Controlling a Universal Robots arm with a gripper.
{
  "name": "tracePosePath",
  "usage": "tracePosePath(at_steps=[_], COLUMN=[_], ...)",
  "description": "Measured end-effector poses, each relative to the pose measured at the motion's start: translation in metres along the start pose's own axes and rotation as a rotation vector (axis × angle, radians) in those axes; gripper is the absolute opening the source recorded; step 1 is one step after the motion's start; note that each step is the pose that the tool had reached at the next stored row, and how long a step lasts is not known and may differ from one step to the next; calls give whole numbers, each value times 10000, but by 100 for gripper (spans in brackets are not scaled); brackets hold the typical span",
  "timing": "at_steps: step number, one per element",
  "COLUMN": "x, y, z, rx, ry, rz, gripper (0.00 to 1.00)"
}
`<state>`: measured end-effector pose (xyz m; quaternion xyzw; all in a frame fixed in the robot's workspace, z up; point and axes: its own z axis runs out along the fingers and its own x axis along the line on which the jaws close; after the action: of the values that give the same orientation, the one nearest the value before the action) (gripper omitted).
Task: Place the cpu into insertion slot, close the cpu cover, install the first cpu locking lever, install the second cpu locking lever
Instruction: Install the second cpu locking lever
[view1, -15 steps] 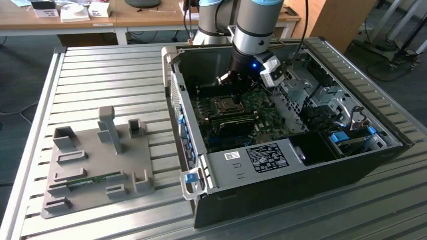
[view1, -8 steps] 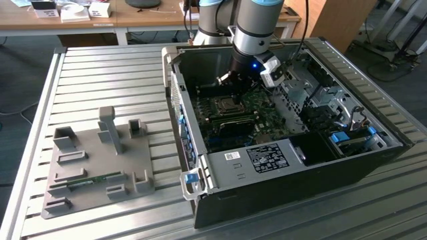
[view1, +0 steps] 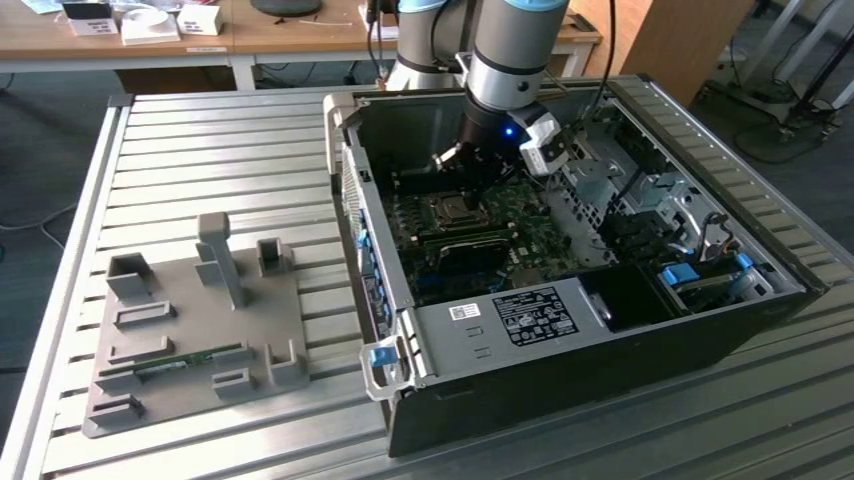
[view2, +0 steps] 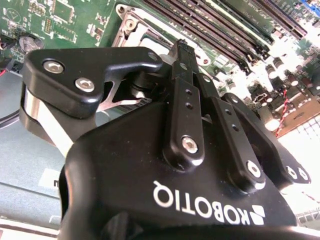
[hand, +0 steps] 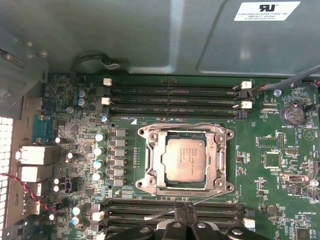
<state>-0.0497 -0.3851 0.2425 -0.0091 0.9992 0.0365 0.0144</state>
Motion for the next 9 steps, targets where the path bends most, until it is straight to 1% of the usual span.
tracePosePath(at_steps=[9], x=[2], y=[0], z=[1], rx=[-1], ry=[0], rz=[0], gripper=[11])
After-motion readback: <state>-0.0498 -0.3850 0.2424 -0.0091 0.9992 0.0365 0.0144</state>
